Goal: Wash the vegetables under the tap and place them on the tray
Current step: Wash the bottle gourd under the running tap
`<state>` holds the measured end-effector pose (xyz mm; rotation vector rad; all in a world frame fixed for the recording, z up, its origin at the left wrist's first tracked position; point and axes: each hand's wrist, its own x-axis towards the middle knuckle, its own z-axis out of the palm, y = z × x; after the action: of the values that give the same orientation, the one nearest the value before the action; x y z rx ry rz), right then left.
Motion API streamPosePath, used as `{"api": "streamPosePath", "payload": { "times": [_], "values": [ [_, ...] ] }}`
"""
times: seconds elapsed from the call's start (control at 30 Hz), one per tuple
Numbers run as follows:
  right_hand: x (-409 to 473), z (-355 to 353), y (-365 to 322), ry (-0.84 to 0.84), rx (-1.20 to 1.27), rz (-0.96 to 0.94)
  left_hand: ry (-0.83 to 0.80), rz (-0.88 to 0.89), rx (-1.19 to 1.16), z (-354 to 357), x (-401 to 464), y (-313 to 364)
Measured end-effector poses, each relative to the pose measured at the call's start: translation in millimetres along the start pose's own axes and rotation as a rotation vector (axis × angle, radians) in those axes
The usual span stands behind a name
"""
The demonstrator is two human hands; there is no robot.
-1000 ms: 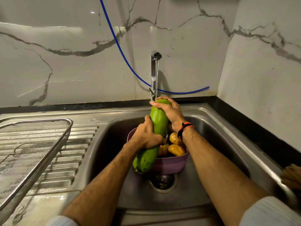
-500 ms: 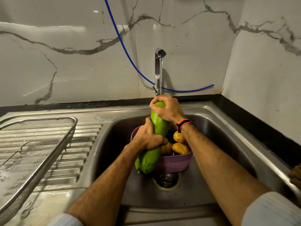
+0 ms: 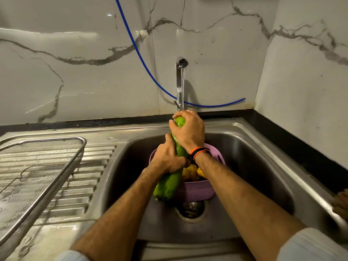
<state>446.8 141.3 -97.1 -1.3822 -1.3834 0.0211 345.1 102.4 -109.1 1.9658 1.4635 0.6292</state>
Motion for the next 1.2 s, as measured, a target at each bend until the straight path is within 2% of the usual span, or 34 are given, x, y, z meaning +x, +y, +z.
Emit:
{"api": "streamPosePath", "payload": {
  "times": [0.13,0.17,0.23,0.3,0.4,0.47,0.6,0.7,0.77,0.83,0.9,0.93,1.0,1.07,1.13,1.2],
  "values": [
    [17,-11,-1,-0.238,-0.078,-0.034,-0.014,-0.009,-0.012,-2,0,-3],
    [24,-16,0,-0.319,-0.023,0.001,-0.018,-0.005,-0.011,-4,0,-4],
    [32,-23,4,-0.456,0.263,0.119,-0.021,0.01,-0.019,-6,-1,-5],
    [31,-25,12,-0.467,0.572,0.207,-0.031,0.017,-0.039,-8,-2,-5],
    [19,-20,16,-0.33,0.767,0.314,-0.056,0.005,-0.082,-9,-1,-4],
    [16,-14,14,-0.206,0.649,0.332,-0.057,0.002,-0.088,-7,0,-3],
    [11,-2,-3,-0.036,0.165,0.212,0.004,0.007,-0.052,-3,2,-2],
    [10,-1,-13,-0.049,0.01,0.062,0.054,0.01,-0.055,-1,1,-3],
    [18,-6,-12,-0.13,0.042,0.071,0.079,0.008,-0.07,0,2,-4],
    [26,-13,-9,-0.255,0.267,0.176,0.1,0.023,-0.06,0,2,-4],
    [29,-20,-2,-0.341,0.637,0.306,0.116,0.045,-0.019,-1,3,-4],
    [29,-22,3,-0.355,0.771,0.342,0.116,0.057,0.002,-1,3,-4],
    [28,-22,10,-0.31,0.865,0.356,0.093,0.07,0.015,0,4,-2],
    [25,-17,12,-0.167,0.743,0.301,0.058,0.069,0.009,2,5,1],
    [20,-10,9,-0.024,0.441,0.187,0.056,0.058,-0.007,4,7,3],
    [17,-5,3,0.047,0.171,0.065,0.08,0.06,-0.018,4,7,7]
  ]
}}
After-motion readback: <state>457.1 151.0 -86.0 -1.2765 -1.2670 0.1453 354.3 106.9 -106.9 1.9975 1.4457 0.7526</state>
